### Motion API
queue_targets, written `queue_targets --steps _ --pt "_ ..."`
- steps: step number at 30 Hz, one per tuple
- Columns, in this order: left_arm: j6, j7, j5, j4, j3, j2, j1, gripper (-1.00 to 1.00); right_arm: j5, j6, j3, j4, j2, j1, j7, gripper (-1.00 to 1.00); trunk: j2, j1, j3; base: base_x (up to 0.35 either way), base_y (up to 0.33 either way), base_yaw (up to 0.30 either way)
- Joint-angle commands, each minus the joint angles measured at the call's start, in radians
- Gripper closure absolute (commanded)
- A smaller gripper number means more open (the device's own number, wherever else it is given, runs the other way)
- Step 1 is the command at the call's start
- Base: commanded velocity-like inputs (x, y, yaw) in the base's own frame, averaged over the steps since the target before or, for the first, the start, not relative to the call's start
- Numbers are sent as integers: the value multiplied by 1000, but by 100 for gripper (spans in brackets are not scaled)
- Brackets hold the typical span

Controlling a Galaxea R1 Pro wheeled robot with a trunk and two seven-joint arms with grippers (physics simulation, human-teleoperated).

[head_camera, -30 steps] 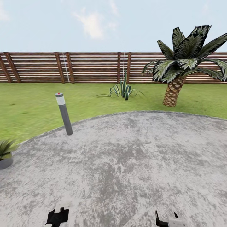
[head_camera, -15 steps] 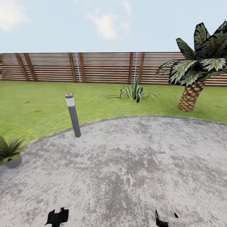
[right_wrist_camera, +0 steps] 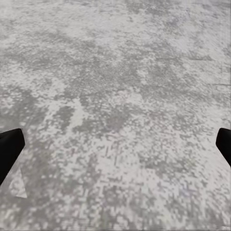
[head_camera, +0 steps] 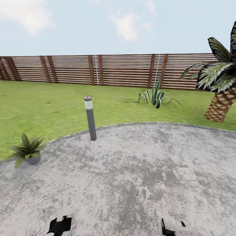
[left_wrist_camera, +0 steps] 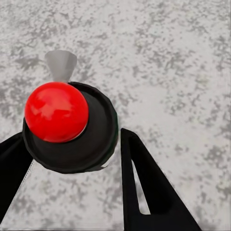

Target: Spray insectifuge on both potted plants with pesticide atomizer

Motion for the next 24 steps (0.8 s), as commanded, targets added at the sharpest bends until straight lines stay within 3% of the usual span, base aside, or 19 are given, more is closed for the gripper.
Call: queue_targets --steps 1,8,24 --pt "-4 3 -11 2 5 0 -1 100 3 -2 1 0 0 0 -5 -100 0 0 -1 0 0 277" --pt "-4 3 -11 2 5 -1 -1 100 3 -2 1 0 1 0 -5 -100 0 0 -1 147 -34 277" --pt "-4 3 -11 2 5 -1 -2 100 3 -2 1 0 1 0 -5 -100 0 0 -1 293 -121 277"
